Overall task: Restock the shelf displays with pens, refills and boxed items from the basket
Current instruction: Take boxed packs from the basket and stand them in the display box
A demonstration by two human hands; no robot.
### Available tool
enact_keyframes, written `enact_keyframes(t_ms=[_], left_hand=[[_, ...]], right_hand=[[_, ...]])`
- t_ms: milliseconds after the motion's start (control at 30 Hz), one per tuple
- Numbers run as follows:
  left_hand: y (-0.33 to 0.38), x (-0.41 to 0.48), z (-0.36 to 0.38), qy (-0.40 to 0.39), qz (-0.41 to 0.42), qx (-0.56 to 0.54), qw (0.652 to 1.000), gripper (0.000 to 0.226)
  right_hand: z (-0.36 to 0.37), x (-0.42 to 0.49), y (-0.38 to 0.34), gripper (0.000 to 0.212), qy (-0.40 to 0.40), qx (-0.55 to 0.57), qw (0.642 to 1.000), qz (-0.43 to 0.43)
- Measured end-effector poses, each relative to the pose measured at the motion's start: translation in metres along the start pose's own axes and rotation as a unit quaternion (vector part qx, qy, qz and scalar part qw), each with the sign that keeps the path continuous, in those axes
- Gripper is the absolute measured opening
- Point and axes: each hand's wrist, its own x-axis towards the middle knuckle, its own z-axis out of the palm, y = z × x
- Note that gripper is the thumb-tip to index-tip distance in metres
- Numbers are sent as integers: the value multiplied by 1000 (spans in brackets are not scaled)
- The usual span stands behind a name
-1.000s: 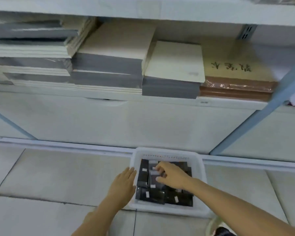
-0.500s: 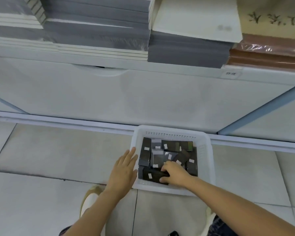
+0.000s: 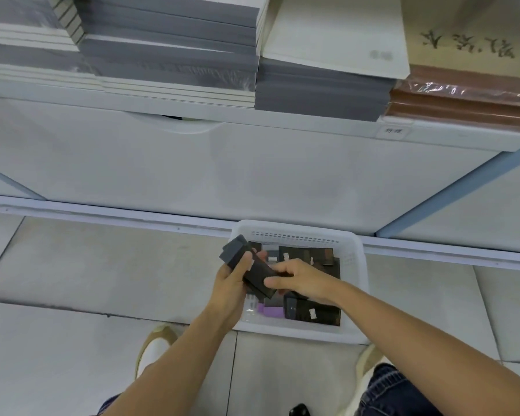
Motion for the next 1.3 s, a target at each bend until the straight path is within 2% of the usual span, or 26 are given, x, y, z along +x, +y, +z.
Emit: enact_keyframes(t_ms=[67,133,233,333,400,500,767,933,1067,1200,1300], left_hand=[[1,3,-6,26,14,-18,999,37],[2,5,-12,46,24,3,999,35],[1,8,-18,90,27,29,995,35],[5,13,-24,135,25,13,990,35],[8,15,-30,140,26,10,990,31],[6,15,-37,141,15,29,990,22],[-4,17,-44,158,-39,106,981,16],[3,12,-40,156,-57,97,981,16],[21,4,-27,144,-34,140,979,27],[57,-10,-2,73,8,131,989,47],[87,-24,18,30,25,123,992,48]], right_hand=[[3,7,3,39,34,-13,999,9],[5,14,10,44,111,-58,992,23],[20,27,23,58,204,-70,976,20],[38,39,34,45,362,-59,929,-43],[40,44,38,47,408,-71,910,-19],[41,49,49,60,353,-83,930,55],[22,46,51,41,322,-90,940,60],[-1,33,30,22,258,-5,964,65],[-16,19,-13,15,181,64,981,8],[-19,2,-70,40,173,140,971,-81],[-13,-17,-111,49,200,88,962,-162]])
